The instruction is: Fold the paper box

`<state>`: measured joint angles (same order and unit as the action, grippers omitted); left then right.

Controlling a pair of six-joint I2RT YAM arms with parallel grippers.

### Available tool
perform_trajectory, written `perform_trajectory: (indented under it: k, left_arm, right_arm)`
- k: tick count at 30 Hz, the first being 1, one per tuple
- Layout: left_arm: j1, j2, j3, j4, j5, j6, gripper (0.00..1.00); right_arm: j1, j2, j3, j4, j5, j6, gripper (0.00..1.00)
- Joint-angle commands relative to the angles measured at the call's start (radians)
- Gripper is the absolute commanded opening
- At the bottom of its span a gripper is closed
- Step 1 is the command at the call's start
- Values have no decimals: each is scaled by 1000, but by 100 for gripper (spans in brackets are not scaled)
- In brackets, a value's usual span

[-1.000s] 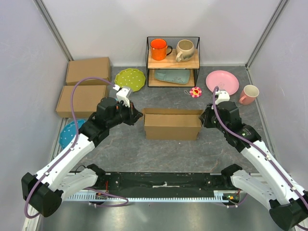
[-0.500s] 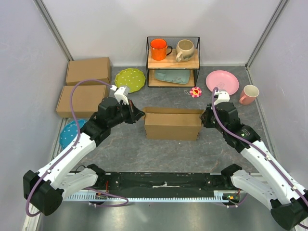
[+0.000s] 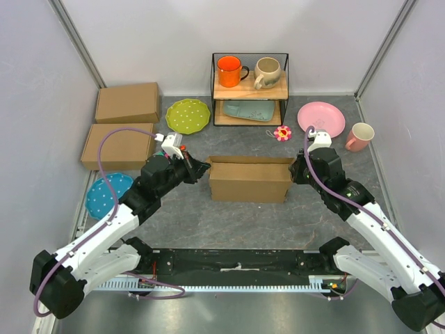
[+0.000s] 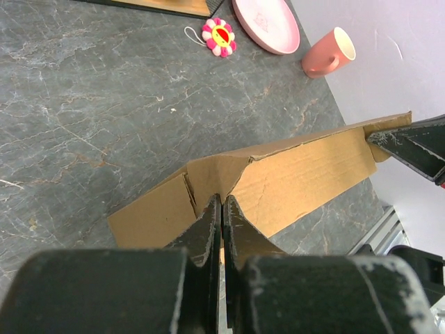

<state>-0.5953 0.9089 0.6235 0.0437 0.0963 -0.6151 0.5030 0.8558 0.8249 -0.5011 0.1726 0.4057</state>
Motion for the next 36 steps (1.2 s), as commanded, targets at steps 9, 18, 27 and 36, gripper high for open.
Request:
perform_trajectory:
  k: [9, 18, 27, 36]
  left_arm:
    - [-78, 16, -50, 1, -40, -34, 2]
    - [-81, -41, -168, 53, -93, 55, 2]
    - [-83, -41, -179, 61, -133, 66, 2]
    - [-83, -33, -169, 50, -136, 72, 2]
  right_arm:
    - [32, 6, -18, 44, -44, 32, 8]
    - [35, -1, -21, 42, -38, 24, 8]
    - [37, 0, 34, 41, -1, 12, 28]
    - [37, -17, 59, 48, 47, -15, 29]
